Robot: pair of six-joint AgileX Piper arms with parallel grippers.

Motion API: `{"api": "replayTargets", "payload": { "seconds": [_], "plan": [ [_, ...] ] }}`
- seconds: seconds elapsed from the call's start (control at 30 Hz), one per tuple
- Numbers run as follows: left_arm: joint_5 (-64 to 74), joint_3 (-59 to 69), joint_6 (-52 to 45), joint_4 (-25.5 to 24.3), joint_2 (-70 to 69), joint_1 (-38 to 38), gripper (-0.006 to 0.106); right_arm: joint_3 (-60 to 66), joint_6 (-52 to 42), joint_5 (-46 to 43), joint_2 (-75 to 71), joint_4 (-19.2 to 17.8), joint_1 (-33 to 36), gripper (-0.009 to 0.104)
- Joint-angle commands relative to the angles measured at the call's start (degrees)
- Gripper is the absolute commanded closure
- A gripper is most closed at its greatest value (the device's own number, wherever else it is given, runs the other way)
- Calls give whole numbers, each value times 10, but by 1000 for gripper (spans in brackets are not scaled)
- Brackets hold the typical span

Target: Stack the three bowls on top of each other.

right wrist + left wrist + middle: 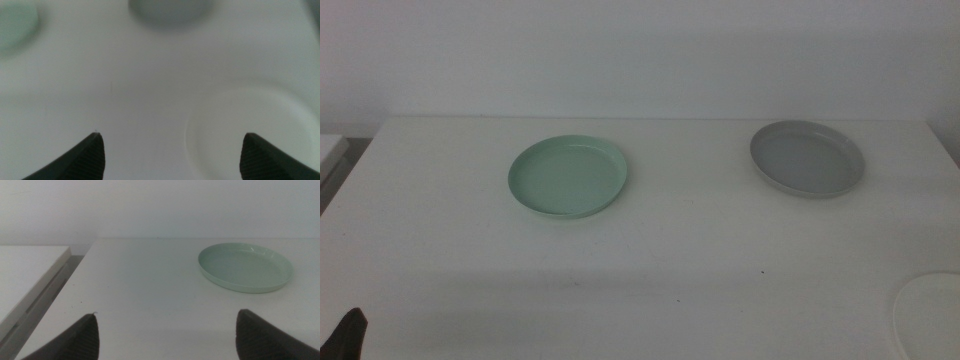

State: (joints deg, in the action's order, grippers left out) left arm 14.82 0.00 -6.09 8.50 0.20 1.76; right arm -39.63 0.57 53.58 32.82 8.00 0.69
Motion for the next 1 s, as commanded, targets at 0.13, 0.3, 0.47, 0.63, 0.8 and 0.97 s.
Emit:
{"api": "replayTargets", "payload": {
  "seconds": [0.13,0.3,0.47,0.63,0.8,0.97],
  "plan": [
    [-9,0,0,0,-2,-1,7,-138,3,164,117,2,-2,2],
    [-9,0,0,0,-2,-1,7,-145,14,164,134,15,-2,2],
    [-9,0,0,0,-2,-1,7,-145,16,164,135,20,-2,2],
    [-9,0,0,0,-2,-1,7,-145,26,164,135,33,-2,2],
    [-9,0,0,0,-2,-1,7,-145,51,164,144,46,-2,2],
    [-9,0,0,0,-2,-1,7,-145,51,164,184,44,-2,2]
  ]
}}
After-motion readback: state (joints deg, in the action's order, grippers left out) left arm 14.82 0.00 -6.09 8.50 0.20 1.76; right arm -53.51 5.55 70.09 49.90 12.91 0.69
